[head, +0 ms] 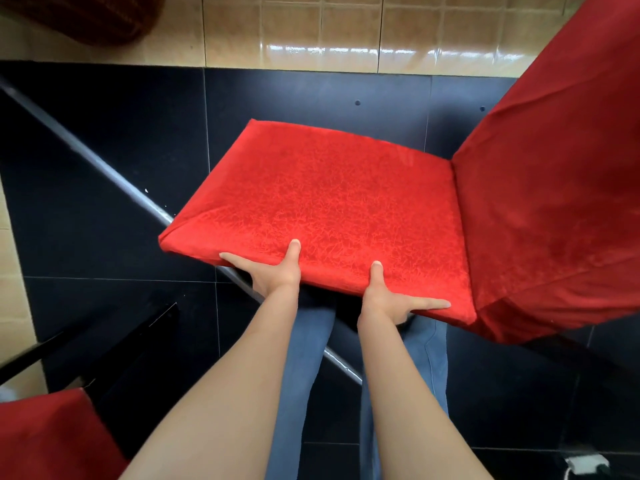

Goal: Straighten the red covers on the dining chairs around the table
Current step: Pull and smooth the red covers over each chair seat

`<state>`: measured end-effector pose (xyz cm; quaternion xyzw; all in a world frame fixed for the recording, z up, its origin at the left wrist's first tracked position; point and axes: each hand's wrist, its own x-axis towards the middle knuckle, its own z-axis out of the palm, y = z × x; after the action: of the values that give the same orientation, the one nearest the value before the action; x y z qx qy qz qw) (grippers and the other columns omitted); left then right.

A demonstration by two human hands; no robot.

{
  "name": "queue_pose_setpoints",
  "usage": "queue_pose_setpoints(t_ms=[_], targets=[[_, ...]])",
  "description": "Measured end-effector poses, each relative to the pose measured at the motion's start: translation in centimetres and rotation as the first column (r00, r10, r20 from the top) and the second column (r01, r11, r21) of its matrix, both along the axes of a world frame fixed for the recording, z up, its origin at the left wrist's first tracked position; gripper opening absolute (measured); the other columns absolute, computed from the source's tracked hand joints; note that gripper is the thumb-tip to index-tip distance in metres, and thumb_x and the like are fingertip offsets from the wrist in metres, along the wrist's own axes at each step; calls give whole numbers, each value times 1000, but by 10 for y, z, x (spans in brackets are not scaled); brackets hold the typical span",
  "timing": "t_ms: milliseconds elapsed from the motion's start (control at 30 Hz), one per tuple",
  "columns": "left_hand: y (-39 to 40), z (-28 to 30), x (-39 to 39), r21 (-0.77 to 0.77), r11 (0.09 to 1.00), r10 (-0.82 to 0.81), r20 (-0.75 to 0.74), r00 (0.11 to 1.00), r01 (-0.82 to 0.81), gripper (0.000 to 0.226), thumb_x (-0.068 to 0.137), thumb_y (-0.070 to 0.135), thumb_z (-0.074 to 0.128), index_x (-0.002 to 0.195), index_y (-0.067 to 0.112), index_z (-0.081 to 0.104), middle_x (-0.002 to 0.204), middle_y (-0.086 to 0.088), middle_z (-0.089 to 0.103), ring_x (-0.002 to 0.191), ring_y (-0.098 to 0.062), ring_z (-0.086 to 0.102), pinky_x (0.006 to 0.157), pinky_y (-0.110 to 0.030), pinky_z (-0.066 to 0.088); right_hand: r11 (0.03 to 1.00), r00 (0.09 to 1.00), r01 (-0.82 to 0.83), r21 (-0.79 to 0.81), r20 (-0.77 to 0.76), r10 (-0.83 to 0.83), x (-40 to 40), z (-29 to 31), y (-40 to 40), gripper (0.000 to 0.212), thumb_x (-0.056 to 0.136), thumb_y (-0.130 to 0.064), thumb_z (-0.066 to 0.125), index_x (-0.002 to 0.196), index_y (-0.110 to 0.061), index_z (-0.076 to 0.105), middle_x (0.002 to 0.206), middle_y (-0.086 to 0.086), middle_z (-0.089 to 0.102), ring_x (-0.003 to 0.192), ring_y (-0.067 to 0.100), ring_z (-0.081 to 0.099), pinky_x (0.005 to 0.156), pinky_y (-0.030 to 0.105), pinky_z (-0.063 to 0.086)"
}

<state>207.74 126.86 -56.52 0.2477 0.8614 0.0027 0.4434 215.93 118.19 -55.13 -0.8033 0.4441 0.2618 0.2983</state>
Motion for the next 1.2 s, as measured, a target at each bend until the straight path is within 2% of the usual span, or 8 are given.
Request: queue_pose_setpoints(t_ms=[100,233,400,600,800,967,1100,1200], targets=[[6,6,5,7,999,-48,12,999,48,133,71,47,81,145,35,-30,151,-11,34,119,-36,53,92,-51,52,1000,1000,-10,12,-18,10,7,5,5,137,70,-41,84,143,-39,-33,138,33,41,99,39,63,93,43,50],[18,13,13,-10,993,-117,30,993,118,135,72,48,79,141,32,-36,133,-20,52,112,-38,58,97,-47,49,998,1000,-11,69,-20,12,20,12,13,137,70,-40,84,139,-44,-35,137,29,44,80,29,58,89,42,52],[35,19,33,0,993,-120,42,992,120,137,71,49,80,139,35,-38,132,-21,55,114,-34,59,95,-36,41,994,1000,-29,102,9,28,42,21,25,137,69,-38,85,138,-50,-33,132,30,49,88,36,66,89,49,54],[54,28,61,4,998,-70,71,995,70,138,69,47,82,136,43,-39,124,-19,61,81,-20,54,81,-30,39,992,999,-48,117,11,47,72,28,42,136,69,-39,84,137,-51,-33,130,27,53,92,37,67,89,48,54],[71,34,90,35,998,-55,31,998,53,137,67,47,82,136,46,-37,123,-17,62,104,-27,63,95,-39,41,995,999,-52,86,6,52,100,32,60,136,67,-42,85,140,-51,-29,120,27,57,77,30,62,86,33,51],[86,39,114,38,999,-31,14,999,30,137,66,46,83,136,49,-34,117,-15,64,87,-22,56,96,-41,42,997,998,-64,44,-17,64,125,37,77,134,67,-42,85,142,-51,-26,123,27,56,88,36,65,87,35,51],[98,39,131,50,999,-3,-15,1000,4,137,65,44,84,137,50,-33,115,-16,65,93,-28,61,96,-41,43,995,995,-94,20,-45,95,144,40,90,132,69,-41,84,144,-47,-24,124,28,54,89,37,64,82,33,49],[108,38,146,70,998,9,-9,1000,-8,137,64,43,84,139,49,-31,112,-14,64,79,-22,53,86,-33,38,994,992,-106,17,-67,107,163,41,102,130,70,-43,83,146,-47,-23,124,28,53,90,37,64,82,32,48]])
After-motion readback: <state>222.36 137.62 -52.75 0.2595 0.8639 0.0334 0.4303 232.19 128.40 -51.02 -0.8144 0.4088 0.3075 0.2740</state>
